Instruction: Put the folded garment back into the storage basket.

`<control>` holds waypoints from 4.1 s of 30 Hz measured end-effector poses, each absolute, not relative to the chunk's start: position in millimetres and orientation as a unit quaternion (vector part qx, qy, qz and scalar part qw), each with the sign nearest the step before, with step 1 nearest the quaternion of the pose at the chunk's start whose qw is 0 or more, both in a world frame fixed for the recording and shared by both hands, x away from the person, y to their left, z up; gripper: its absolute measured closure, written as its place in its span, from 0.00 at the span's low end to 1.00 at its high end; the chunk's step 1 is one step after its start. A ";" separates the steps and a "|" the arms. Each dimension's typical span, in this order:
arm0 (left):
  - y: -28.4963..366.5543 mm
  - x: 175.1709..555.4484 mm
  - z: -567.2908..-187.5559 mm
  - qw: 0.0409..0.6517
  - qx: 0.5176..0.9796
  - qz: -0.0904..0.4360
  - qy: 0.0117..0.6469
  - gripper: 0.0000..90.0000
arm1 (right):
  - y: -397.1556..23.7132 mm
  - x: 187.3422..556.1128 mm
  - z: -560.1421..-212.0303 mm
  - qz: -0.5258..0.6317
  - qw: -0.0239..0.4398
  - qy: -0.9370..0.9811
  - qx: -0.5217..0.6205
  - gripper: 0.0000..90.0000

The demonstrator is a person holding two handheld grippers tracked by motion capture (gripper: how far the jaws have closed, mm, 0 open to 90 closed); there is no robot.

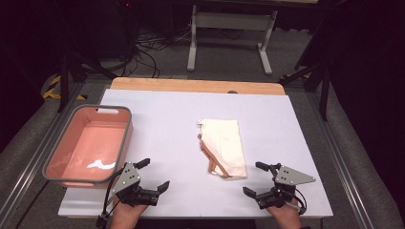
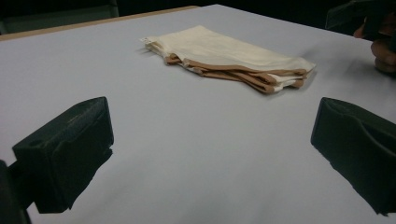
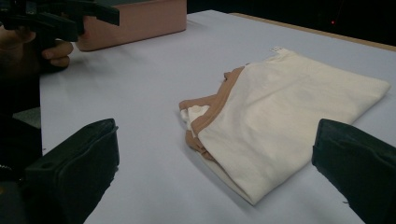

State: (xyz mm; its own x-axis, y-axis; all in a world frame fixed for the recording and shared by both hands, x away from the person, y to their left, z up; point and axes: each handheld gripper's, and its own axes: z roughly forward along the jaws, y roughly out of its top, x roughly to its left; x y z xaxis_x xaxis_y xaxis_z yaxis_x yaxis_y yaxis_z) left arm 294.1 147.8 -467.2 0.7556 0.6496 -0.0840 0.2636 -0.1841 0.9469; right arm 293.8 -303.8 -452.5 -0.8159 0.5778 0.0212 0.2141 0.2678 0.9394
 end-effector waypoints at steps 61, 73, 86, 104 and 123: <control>57.6 392.3 -402.8 0.506 0.822 0.098 0.244 0.07 | -306.4 291.2 -448.5 0.549 0.157 0.784 0.244 0.05; 44.2 415.2 -405.2 0.483 0.834 0.101 0.247 0.07 | -307.5 291.3 -448.8 0.551 0.155 0.783 0.244 0.05; 35.3 436.7 -411.4 0.465 0.839 0.097 0.265 0.09 | -308.3 291.1 -449.0 0.553 0.152 0.782 0.244 0.05; 15.8 465.8 -426.8 0.454 0.839 0.073 0.289 0.14 | -309.7 289.8 -448.1 0.556 0.149 0.781 0.242 0.05; -6.7 493.4 -445.7 0.391 0.842 0.103 0.357 0.20 | -313.1 288.3 -447.7 0.562 0.146 0.778 0.239 0.05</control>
State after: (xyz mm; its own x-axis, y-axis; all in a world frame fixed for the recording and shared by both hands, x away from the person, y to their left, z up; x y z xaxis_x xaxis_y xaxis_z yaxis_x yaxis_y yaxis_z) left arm 493.4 -6.7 -445.7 0.7233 0.6822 -0.1071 0.5214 -0.4379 0.7323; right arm 288.3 -313.1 -447.7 -0.8426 0.5370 0.0415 0.2078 0.2531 0.9449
